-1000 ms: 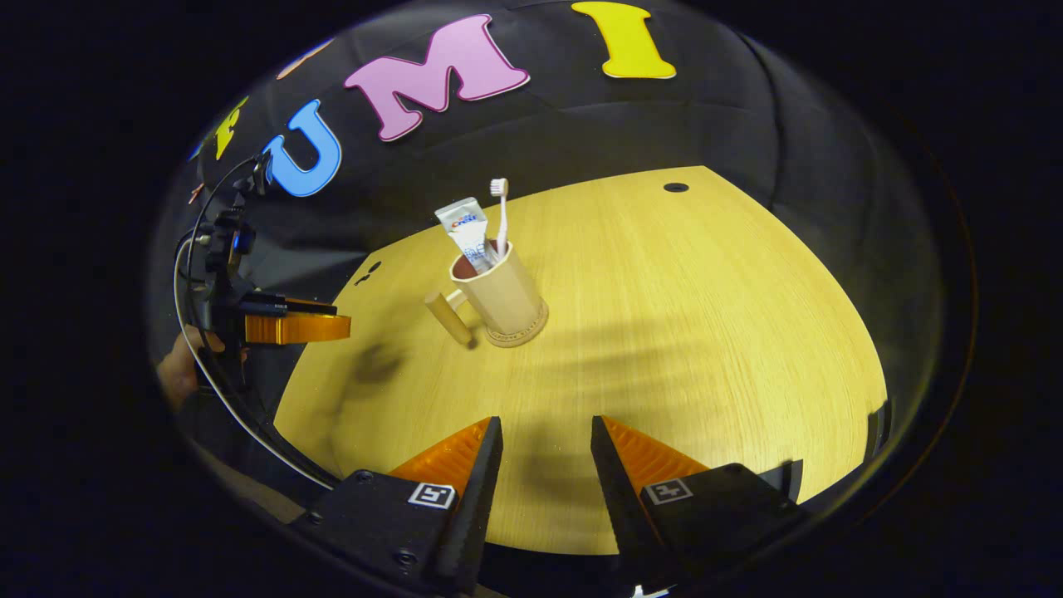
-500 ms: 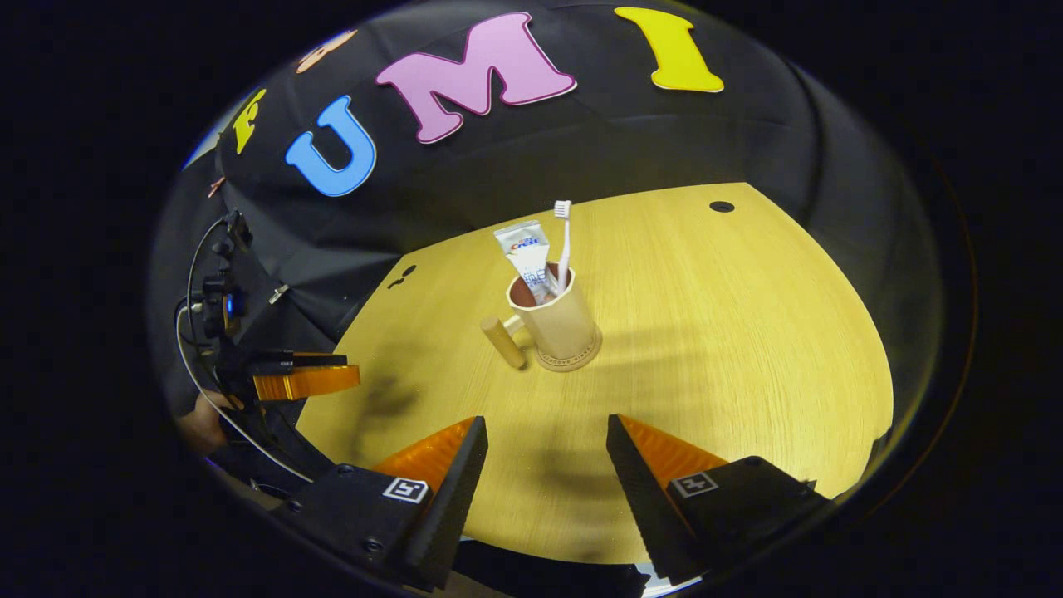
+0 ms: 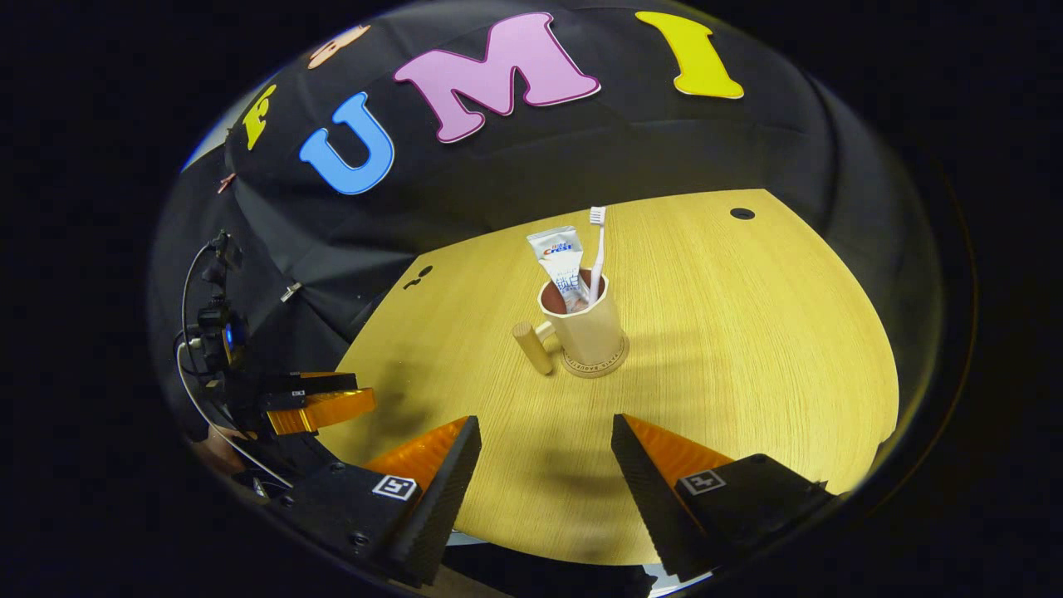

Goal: Put the toothbrush and toothpaste on the desktop into the cup, then pick up the cup and place it on the coaster on the desktop.

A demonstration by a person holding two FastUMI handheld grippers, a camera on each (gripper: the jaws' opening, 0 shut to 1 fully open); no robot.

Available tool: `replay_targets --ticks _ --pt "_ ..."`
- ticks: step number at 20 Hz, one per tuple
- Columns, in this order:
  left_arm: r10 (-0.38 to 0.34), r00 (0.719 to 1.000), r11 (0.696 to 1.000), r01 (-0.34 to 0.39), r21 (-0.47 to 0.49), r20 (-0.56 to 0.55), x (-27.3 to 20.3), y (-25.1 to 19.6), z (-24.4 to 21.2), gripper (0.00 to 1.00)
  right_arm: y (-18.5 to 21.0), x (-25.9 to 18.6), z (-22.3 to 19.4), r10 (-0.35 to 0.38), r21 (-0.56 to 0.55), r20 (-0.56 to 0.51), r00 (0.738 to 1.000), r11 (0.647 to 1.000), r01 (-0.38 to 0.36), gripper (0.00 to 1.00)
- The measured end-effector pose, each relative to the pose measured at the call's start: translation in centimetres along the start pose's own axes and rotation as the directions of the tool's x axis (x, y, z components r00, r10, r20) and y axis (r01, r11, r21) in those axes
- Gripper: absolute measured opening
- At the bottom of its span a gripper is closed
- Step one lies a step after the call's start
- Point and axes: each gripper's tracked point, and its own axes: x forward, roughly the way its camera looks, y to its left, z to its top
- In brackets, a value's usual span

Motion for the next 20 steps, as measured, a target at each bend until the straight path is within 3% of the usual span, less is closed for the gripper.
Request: replay_targets --ticks 3,4,6,20 --pt "0.002 1.0 1.0 -0.003 -0.029 -0.012 0.1 0.4 -0.1 0.94 -0.2 0.0 -0.5 -0.01 -0.009 -0.005 1.0 1.0 0.01 0.98" --pt "0.004 1.0 0.999 -0.004 -0.037 -0.017 0.3 0.5 -0.2 0.89 -0.2 0.1 -0.7 -0.011 -0.01 -0.006 1.0 1.0 0.011 0.97" --pt "0.004 1.0 0.999 -0.006 -0.048 -0.027 0.4 0.6 -0.4 0.94 -0.1 0.1 -0.9 -0.012 -0.007 -0.007 1.0 1.0 0.012 0.98" --pt "-0.009 0.998 0.999 0.006 -0.038 -0.066 1.0 0.8 -0.5 0.94 -0.4 0.7 -0.8 -0.018 0.008 -0.006 1.0 1.0 0.018 0.98"
